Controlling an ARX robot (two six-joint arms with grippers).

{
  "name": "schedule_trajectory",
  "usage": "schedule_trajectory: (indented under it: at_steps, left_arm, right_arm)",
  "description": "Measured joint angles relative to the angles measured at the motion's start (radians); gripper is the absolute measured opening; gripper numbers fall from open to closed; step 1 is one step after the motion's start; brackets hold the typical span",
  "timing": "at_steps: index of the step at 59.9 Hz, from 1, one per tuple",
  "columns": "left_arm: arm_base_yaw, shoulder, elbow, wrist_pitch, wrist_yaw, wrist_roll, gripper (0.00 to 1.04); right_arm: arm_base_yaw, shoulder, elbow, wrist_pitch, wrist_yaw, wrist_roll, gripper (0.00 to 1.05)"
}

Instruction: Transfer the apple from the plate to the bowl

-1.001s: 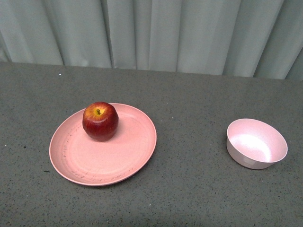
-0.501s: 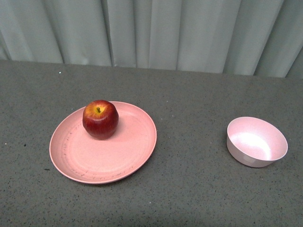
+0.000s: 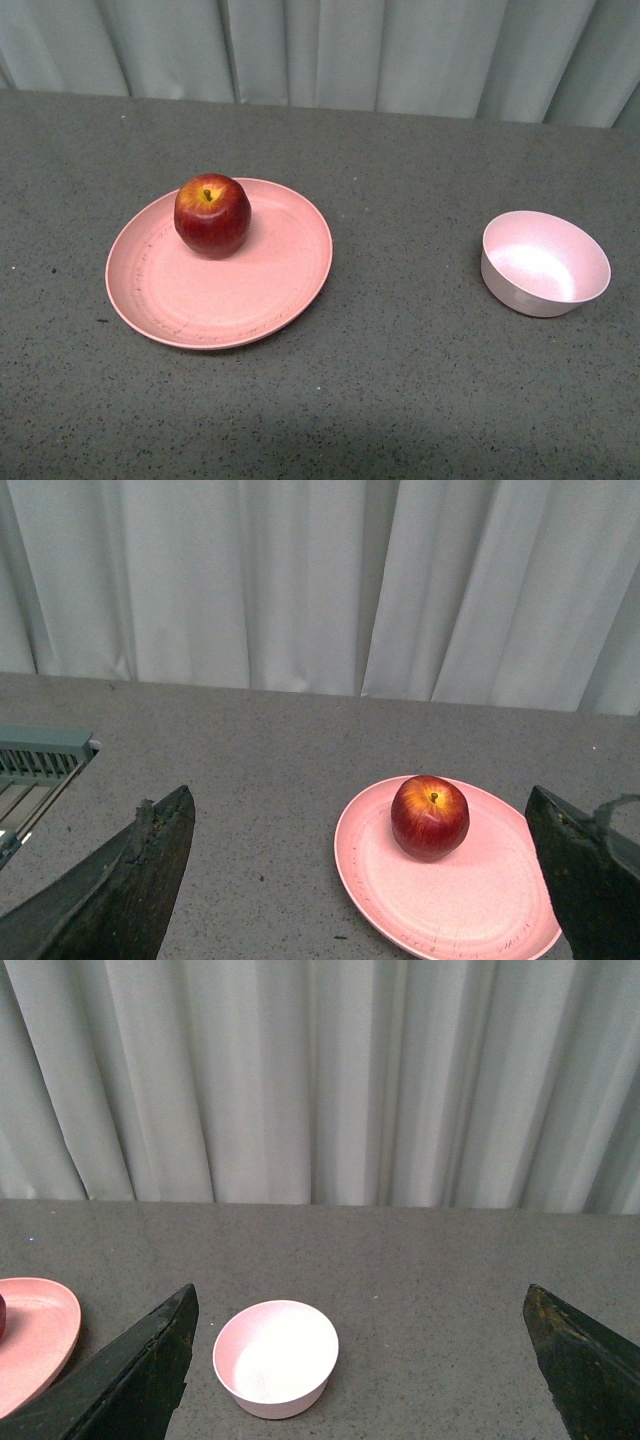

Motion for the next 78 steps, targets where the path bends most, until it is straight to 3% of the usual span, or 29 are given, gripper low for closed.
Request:
schedule_trajectory:
  at_steps: [75,77,78]
  left_arm:
    - [0.0,0.0,0.0,0.0,0.0,0.0,0.98]
    - [0.0,0.0,0.0,0.0,0.0,0.0,0.98]
    - [0.0,0.0,0.0,0.0,0.0,0.0,0.98]
  right_arm:
    - [0.0,0.0,0.0,0.0,0.0,0.0,0.95]
    - [0.011,0.008,0.002,-0.01,0.039,-0.005,0.95]
    - [0.03,0.022,0.012,-0.034,0.111,-0.011,0.95]
